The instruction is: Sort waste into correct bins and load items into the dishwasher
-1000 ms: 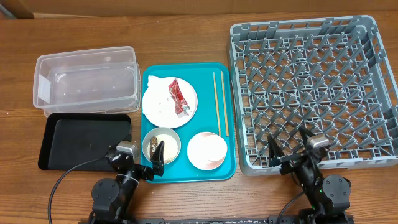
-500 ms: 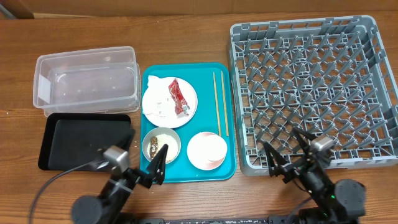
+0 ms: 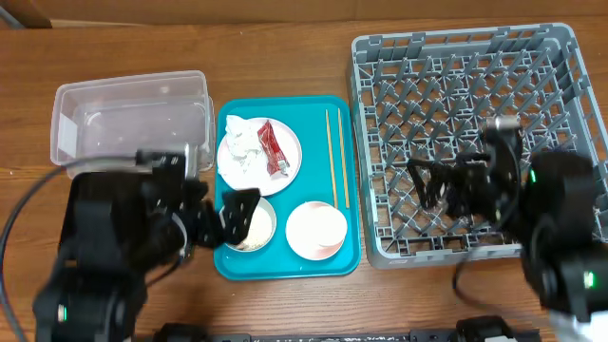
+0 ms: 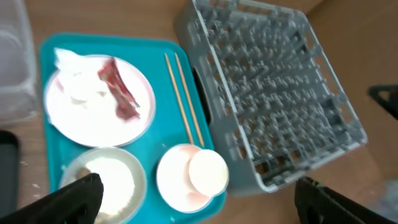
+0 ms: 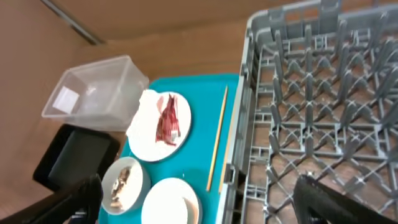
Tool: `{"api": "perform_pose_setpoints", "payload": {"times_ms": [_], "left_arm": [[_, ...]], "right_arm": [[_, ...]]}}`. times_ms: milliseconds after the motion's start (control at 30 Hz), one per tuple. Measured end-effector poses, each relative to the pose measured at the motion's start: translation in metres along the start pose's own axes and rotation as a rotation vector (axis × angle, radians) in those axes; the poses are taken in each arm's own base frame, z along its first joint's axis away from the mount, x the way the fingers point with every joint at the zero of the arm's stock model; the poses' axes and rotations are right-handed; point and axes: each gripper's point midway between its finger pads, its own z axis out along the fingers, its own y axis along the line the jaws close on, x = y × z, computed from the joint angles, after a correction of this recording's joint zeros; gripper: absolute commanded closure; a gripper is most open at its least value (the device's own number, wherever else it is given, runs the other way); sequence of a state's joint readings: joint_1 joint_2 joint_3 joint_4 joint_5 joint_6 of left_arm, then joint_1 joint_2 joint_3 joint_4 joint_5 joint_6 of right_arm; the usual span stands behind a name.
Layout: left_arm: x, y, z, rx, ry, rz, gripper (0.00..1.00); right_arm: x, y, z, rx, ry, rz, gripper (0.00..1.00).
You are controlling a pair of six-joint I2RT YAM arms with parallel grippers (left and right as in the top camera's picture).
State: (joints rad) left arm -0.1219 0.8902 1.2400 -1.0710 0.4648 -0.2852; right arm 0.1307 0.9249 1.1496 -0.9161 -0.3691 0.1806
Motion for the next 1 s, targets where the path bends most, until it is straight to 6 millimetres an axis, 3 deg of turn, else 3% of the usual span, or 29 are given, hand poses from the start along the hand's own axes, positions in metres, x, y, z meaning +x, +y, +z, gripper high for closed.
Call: {"api": "perform_pose_setpoints", "payload": {"times_ms": [167,400,633,800,933,967,1000], "left_arm": [[0.005,-0.011,0.026,0.100,0.157,-0.061,0.00],[0.078,-0.019,0.084,0.015,0.565,-0.046,0.00],[0.134,-0.013,0.143,-0.270,0.725,0.112,0.03],[0.145,0.007,0.182,-0.406,0.726,0.123,0.29],[0.154,0.021,0.206,-0.464,0.738,0.111,0.76],[0.157,0.022,0.210,-0.469,0.744,0.109,0.96],[0.159,0.023,0.213,-0.470,0.752,0.109,0.96]], "right_arm": [[-0.005,-0.001,0.023,-0.011,0.126,0.055,0.00],[0.002,-0.001,0.035,-0.038,0.182,0.079,0.00],[0.001,0.002,0.034,-0.051,0.182,0.084,0.00],[0.003,0.002,0.033,-0.050,0.189,0.089,0.00],[0.004,0.002,0.033,-0.051,0.193,0.091,0.00],[0.004,0.002,0.033,-0.051,0.193,0.091,0.00],[0.004,0.002,0.033,-0.050,0.194,0.092,0.00]]}}
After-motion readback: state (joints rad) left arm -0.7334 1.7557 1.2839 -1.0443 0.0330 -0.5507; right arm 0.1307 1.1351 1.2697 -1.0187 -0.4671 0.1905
